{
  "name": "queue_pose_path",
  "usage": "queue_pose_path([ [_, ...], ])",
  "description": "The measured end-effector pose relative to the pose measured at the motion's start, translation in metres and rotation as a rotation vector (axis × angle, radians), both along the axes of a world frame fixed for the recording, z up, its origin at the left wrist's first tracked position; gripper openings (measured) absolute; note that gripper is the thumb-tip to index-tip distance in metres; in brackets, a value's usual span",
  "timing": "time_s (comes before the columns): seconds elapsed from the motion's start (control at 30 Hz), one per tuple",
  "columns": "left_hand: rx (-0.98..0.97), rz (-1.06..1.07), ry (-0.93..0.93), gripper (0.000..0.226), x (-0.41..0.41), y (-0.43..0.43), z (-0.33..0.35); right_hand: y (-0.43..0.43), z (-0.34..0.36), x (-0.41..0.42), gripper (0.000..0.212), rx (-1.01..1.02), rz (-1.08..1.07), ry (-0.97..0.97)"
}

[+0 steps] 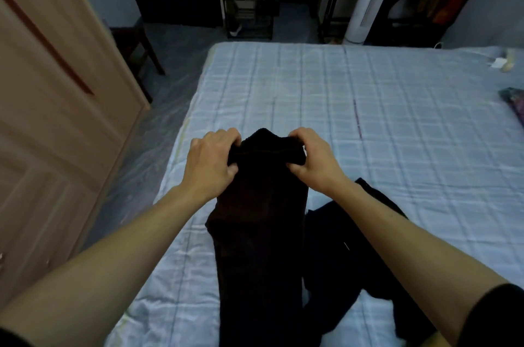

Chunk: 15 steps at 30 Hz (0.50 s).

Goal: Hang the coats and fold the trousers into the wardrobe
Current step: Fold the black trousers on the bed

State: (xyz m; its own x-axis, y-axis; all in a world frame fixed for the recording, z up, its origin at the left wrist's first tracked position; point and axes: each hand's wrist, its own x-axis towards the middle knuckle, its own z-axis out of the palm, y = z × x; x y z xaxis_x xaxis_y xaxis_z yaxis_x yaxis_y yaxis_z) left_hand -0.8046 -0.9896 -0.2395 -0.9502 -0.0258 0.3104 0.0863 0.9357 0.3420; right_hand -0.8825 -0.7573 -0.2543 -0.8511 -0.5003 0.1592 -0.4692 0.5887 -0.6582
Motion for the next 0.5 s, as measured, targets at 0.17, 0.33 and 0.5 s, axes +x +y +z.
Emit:
queue_pose_path([
  [0.17,-0.023,-0.02,0.006,0.042,0.061,0.031,0.0,0.032,0.003,0.06,0.043,0.006,0.033,-0.006],
  [0.33,-0.009,-0.048,0.037,0.044,0.141,0.059,0.004,0.061,0.006,0.136,0.042,0.03,0.072,0.058],
  [0.5,-0.013,-0.104,0.049,0.05,0.238,0.085,-0.002,0.088,-0.004,0.228,0.043,0.03,0.092,0.132],
])
